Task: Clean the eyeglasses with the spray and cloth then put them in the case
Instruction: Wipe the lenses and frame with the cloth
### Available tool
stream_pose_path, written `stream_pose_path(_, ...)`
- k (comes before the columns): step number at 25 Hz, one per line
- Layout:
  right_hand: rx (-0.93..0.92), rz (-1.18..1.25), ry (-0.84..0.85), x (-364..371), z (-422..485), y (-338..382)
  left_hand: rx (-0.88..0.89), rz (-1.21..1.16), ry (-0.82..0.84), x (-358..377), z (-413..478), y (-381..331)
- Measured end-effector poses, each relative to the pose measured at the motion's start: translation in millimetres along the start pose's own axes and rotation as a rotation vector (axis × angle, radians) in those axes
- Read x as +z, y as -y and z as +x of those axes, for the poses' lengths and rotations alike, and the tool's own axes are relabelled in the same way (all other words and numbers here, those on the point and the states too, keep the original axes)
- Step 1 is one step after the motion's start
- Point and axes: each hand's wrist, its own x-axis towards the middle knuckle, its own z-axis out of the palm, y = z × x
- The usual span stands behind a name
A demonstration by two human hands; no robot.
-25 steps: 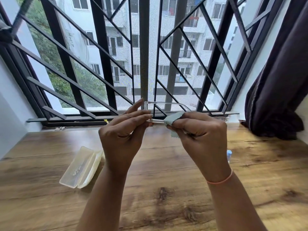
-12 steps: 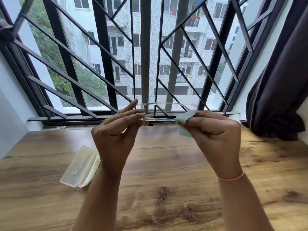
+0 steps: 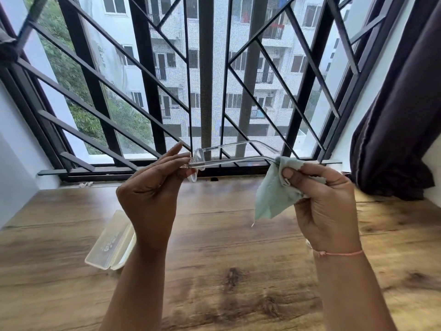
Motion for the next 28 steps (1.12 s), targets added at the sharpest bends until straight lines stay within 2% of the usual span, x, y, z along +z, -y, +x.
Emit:
stream_pose_path(3,0.166,0.132,0.012,0,0,1,-0.004,-0.001,0.009,1,-1,-1)
stream_pose_path(5,0.173,0.142,0.012,2,-1,0,-0.007,0.003,0.011,0,-1,-1)
stream_pose_path(7,-0.020,0.002,-0.047,0,-3,-2,-0.010,0.003,0.009,-1,0,-1)
stream_pose_path(10,-0.532,-0.445,-0.036,-5,-7,-2,-0.042,0.011,-0.001,0,0,-1)
stream_pose_path(11,-0.635,-0.548,-0.026,-5,-8,-2,-0.046,0.010,-0.005,-1,1,-1)
stream_pose_path(12,-0.649,-0.576,-0.029,-5,-9,0,-0.044,0.006,-0.007,-1,1,-1)
stream_pose_path(13,-0.570,-0.529,-0.038,-3,-9,2,-0.035,-0.003,-0.006,-2,2,-1)
stream_pose_path(15,-0.216,-0.230,-0.017,1,-8,9,-0.011,-0.028,0.012,-3,3,-1)
stream_pose_path(17,0.151,0.037,0.126,-1,-5,14,0.009,-0.042,0.033,-4,4,-2)
stream_pose_path(19,0.347,0.102,0.265,-4,-3,19,0.024,-0.044,0.042,-4,4,-2)
stream_pose_path(22,0.427,0.133,0.286,-5,-2,20,-0.013,-0.053,0.030,-3,3,0)
stream_pose_path(28,0.274,0.071,0.011,-14,8,20,-0.304,-0.139,-0.129,-4,2,1)
